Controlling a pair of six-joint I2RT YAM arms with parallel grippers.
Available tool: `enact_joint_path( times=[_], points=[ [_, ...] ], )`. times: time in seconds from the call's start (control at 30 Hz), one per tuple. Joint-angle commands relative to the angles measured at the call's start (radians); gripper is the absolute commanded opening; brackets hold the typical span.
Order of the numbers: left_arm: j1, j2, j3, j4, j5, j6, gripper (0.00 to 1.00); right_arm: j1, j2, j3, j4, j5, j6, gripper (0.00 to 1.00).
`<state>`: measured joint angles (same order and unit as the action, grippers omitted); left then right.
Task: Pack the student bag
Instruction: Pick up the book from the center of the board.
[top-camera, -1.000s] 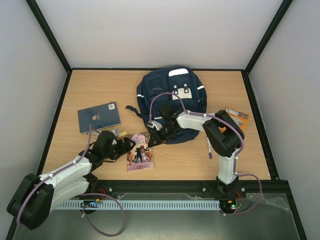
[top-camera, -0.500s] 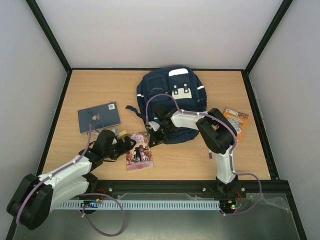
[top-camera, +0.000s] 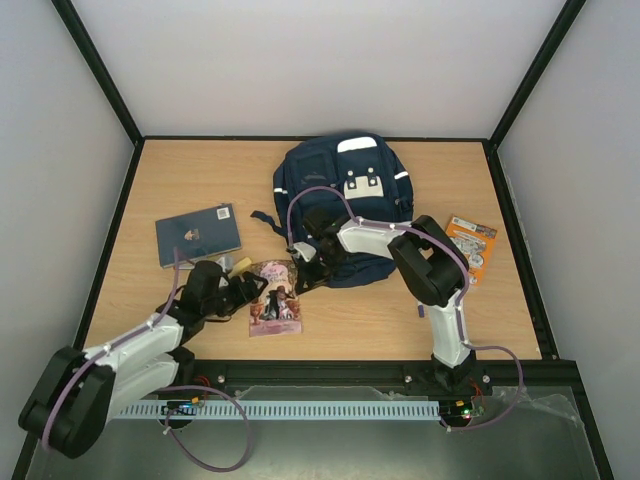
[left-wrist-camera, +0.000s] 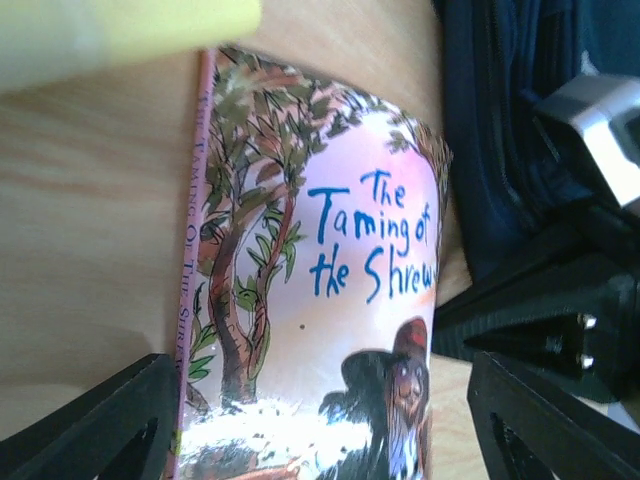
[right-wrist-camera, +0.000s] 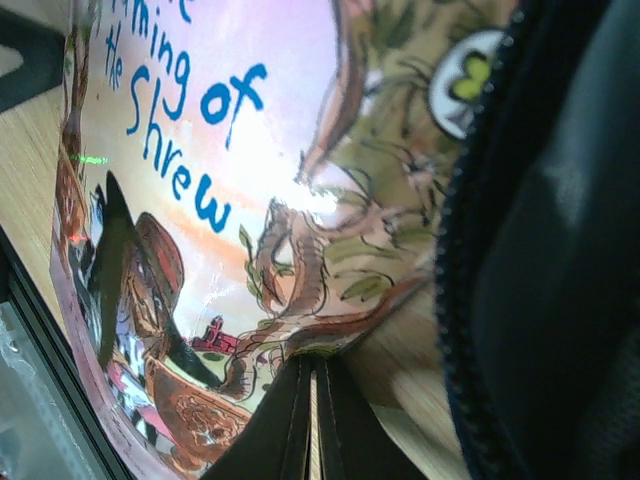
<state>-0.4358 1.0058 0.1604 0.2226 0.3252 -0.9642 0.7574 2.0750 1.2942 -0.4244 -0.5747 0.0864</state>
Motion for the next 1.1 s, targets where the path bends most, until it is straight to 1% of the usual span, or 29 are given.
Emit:
enact_joint_path(
  times=[0.0, 0.07, 0.13, 0.33, 0.47, 0.6, 0.73, 0.87, 1.07],
  points=[
    [-0.032, -0.159, 0.005, -0.205, 0.172, -0.026, 0.81, 0.055, 0.197, -0.074, -0.012, 0.286, -0.02, 0.05],
    [-0.032, -0.241, 0.038, -0.242, 0.168, -0.031, 0.8, 0.055, 0.201, -0.071, -0.013, 0.285, -0.023, 0.05],
    [-0.031, -0.283, 0.058, -0.261, 0.177, -0.043, 0.79, 0.054, 0.206, -0.068, -0.014, 0.281, -0.023, 0.05],
    [-0.031, -0.256, 0.027, -0.208, 0.211, -0.072, 0.76, 0.056, 0.212, -0.062, -0.016, 0.248, -0.024, 0.05],
    [-0.031, -0.293, 0.042, -0.213, 0.165, -0.073, 0.74, 0.057, 0.21, -0.057, -0.02, 0.236, -0.023, 0.06],
    [-0.029, -0.335, 0.089, -0.254, 0.1, -0.075, 0.74, 0.058, 0.207, -0.048, -0.023, 0.226, -0.019, 0.06],
    [-0.028, -0.315, 0.124, -0.282, 0.086, -0.071, 0.74, 0.058, 0.21, -0.043, -0.02, 0.223, -0.019, 0.06],
    [-0.022, -0.284, 0.13, -0.301, 0.041, -0.063, 0.76, 0.057, 0.23, -0.001, -0.036, 0.215, -0.013, 0.06],
    [-0.011, -0.184, 0.13, -0.324, -0.03, -0.037, 0.78, 0.058, 0.258, 0.034, -0.049, 0.23, -0.017, 0.06]
  ],
)
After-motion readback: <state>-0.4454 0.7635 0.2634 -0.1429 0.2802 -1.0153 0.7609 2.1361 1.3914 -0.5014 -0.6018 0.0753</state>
